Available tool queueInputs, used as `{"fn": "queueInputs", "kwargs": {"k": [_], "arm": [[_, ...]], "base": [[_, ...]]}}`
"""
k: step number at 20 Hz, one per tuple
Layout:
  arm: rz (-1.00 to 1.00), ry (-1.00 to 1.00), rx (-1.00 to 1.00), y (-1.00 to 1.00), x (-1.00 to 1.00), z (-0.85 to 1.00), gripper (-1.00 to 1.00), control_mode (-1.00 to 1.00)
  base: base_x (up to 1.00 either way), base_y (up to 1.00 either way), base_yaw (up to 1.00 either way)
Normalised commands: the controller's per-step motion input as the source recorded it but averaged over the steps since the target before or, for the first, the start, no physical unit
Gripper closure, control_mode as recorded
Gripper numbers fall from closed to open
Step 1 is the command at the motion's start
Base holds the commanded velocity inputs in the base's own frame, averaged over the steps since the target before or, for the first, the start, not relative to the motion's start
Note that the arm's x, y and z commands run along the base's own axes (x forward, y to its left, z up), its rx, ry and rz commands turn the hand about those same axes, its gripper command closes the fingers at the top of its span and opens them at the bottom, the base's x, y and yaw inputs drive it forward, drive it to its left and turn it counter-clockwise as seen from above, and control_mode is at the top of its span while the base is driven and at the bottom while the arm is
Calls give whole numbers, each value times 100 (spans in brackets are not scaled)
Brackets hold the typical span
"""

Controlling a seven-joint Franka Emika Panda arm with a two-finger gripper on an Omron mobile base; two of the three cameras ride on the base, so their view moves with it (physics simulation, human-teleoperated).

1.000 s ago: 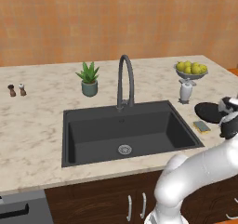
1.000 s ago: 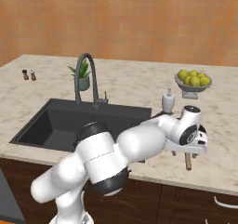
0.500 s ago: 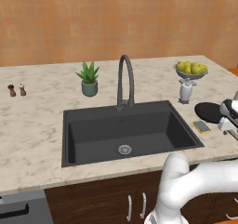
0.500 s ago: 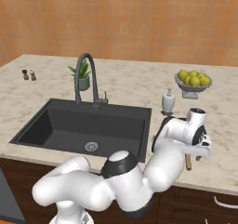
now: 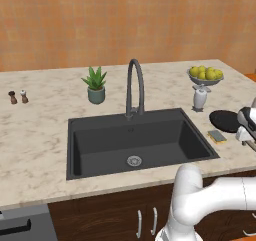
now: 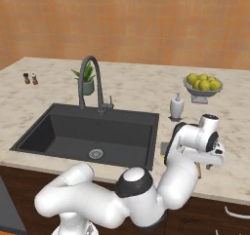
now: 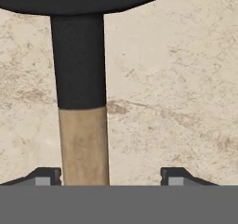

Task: Pick the pan and sponge and place them into the sink. Then turn on the water.

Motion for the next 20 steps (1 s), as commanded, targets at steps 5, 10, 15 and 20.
{"fn": "queueInputs", "kwargs": {"k": [5, 10, 15, 20], "arm": [[-2, 0, -7, 10, -44, -71, 100, -100], [-8, 0, -2, 15, -47, -55, 100, -100], [-13, -3, 3, -10, -35, -4, 100, -100], [-10, -17, 16, -15, -35, 73, 100, -100]], "base": [[0, 0, 0], [0, 0, 0], [0, 0, 0], [0, 0, 0]]}}
